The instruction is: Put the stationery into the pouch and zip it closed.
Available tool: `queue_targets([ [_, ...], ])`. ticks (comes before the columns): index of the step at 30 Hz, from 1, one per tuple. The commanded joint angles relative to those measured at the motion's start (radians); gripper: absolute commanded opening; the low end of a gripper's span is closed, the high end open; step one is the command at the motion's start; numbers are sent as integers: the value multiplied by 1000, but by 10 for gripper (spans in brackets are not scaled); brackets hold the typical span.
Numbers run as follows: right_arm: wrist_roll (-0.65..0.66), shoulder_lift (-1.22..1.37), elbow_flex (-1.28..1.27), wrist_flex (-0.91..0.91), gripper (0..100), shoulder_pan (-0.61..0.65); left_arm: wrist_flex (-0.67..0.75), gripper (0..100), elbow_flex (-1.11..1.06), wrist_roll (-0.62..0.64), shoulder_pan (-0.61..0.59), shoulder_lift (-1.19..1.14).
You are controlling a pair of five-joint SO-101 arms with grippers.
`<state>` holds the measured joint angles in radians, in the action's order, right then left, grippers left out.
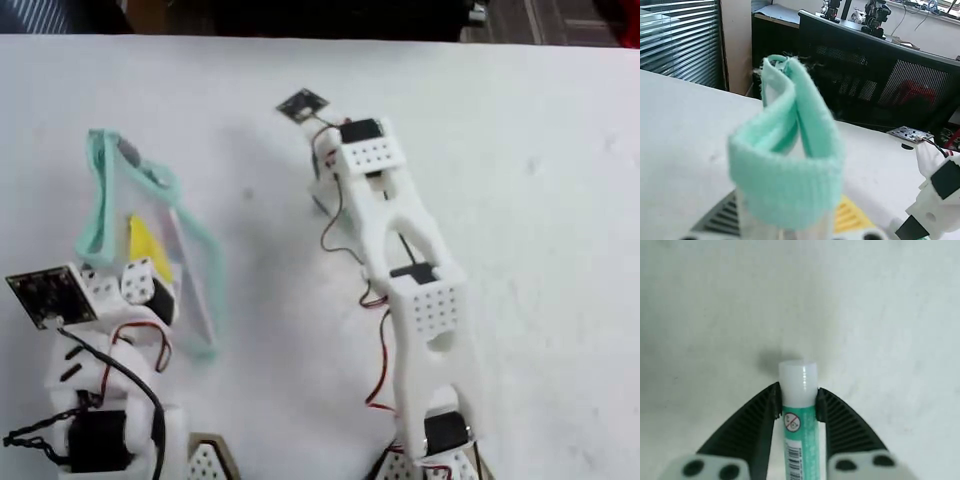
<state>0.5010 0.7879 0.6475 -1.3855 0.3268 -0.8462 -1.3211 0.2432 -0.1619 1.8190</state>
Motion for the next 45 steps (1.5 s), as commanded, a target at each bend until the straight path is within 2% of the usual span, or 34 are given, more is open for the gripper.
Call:
queue_targets([
  [1, 9, -56, 100, -94, 18, 7, 40, 24, 44, 9, 73, 8],
  [5, 9, -147, 224, -246, 17, -25, 41, 24, 51, 6, 237, 8],
  [10, 2, -294, 316, -335, 17, -94, 60, 24, 44, -206, 484, 8],
  [12, 0, -386, 315, -335, 17, -122, 60, 24, 51, -232, 556, 8],
  [16, -15, -601, 315, -335, 17, -153, 40, 23, 51, -229, 638, 8],
  [21, -146, -894, 315, -334, 17, -137, -23, 23, 51, -232, 737, 8],
  [26, -267, -1130, 315, -334, 17, -39, -17, 24, 23, -232, 756, 8],
  [32, -295, -1277, 313, -334, 17, 87, -17, 24, -29, -232, 756, 8],
  [37, -316, -1351, 301, -335, 17, 101, -25, 25, -26, -230, 760, 8],
  [39, -316, -1388, 252, -335, 17, 101, -29, 64, -26, -226, 762, 8],
  [43, -318, -1465, 72, -300, 17, 107, -132, 240, 11, -199, 762, 8],
  [45, -319, -1501, -25, -231, 17, 107, -180, 248, 48, -173, 757, 8],
])
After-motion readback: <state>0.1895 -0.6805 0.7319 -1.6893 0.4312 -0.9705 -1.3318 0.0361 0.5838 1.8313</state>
